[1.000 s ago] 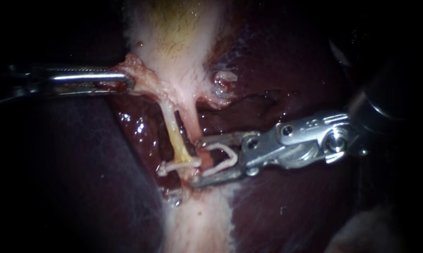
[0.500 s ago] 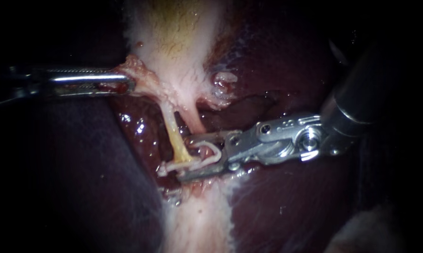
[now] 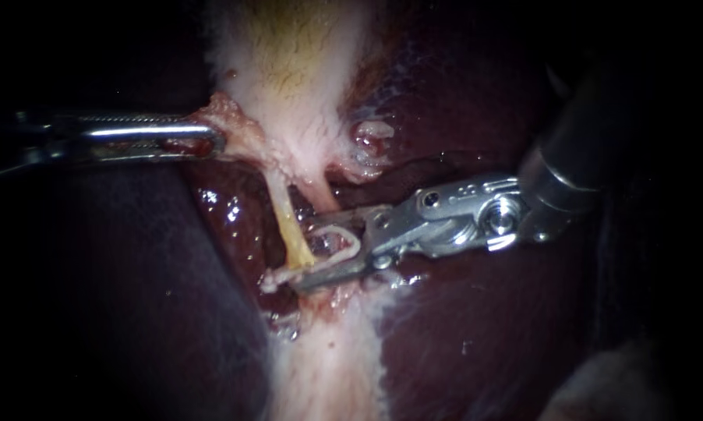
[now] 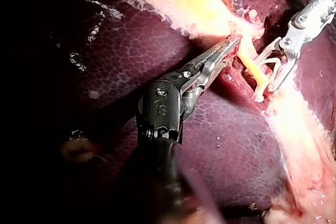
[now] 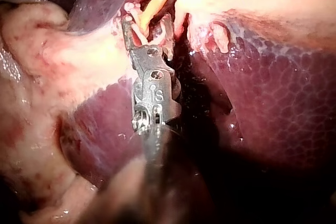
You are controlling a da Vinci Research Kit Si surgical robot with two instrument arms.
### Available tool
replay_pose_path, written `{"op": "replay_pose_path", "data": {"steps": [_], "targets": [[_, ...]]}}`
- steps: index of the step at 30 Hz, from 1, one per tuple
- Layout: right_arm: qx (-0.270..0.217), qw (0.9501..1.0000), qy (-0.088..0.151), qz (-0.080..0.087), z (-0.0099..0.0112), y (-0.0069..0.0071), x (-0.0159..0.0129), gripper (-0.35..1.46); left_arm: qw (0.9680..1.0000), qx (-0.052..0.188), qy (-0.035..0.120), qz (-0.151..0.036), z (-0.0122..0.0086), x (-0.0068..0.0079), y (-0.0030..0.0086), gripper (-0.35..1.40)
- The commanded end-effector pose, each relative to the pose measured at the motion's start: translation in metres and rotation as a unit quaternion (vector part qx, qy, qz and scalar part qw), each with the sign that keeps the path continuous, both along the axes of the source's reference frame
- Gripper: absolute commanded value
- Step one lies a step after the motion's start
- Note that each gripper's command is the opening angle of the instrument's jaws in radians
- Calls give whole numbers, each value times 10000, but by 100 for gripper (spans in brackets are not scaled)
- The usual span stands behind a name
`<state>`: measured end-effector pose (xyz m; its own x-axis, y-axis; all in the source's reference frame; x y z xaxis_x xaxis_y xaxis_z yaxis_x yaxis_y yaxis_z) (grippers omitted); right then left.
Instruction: Clipping second clip left tube
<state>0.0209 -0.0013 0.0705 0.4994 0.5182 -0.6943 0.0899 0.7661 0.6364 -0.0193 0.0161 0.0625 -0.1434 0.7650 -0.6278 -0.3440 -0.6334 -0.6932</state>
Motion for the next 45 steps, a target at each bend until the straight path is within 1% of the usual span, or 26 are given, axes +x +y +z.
{"op": "replay_pose_path", "data": {"steps": [1,2,5,6,10,13,17,22,24,27,28,31,34,37,40,45], "targets": [[22,10000,38,26,-1,-1,4,49,10000,0,3,-2,1,0,0,-35],[51,9999,80,37,-2,-1,8,49,10000,0,4,-3,1,0,0,-35],[84,9998,160,-27,-3,-3,18,49,10000,-1,4,-4,1,-1,0,-35],[137,9997,182,-21,-3,-4,20,49,10000,-1,4,-4,1,-1,0,-35],[224,9991,341,-65,-5,-10,26,49,10000,-2,6,-6,1,-2,0,-35],[256,9988,406,-134,-7,-12,28,49,10000,-3,7,-7,1,-3,0,-35],[326,9981,504,-118,-10,-13,28,49,10000,-4,7,-7,2,-3,-1,-35],[433,9963,747,8,-20,-16,26,49,10000,-4,6,-5,1,-2,-1,-35],[467,9953,854,-8,-25,-19,25,49,10000,-4,5,-4,1,-1,-1,-35],[589,9932,986,-176,-37,-27,26,49,10000,-4,5,-3,1,-1,-1,-35],[601,9926,1027,-260,-42,-31,27,49,10000,-4,5,-3,1,-1,-1,-35],[656,9900,1175,-414,-54,-41,31,48,10000,-4,4,-3,2,-1,-1,-35],[735,9873,1283,-573,-64,-49,34,46,10000,-4,4,-2,2,-1,-1,-35],[751,9851,1361,-737,-69,-52,36,44,10000,-4,4,-2,2,-1,-1,-35],[711,9856,1359,-713,-69,-52,36,44,10000,-4,4,-2,2,-1,-1,-35],[708,9858,1356,-696,-67,-48,35,41,10000,-4,4,-2,2,-1,-1,-35]]}}
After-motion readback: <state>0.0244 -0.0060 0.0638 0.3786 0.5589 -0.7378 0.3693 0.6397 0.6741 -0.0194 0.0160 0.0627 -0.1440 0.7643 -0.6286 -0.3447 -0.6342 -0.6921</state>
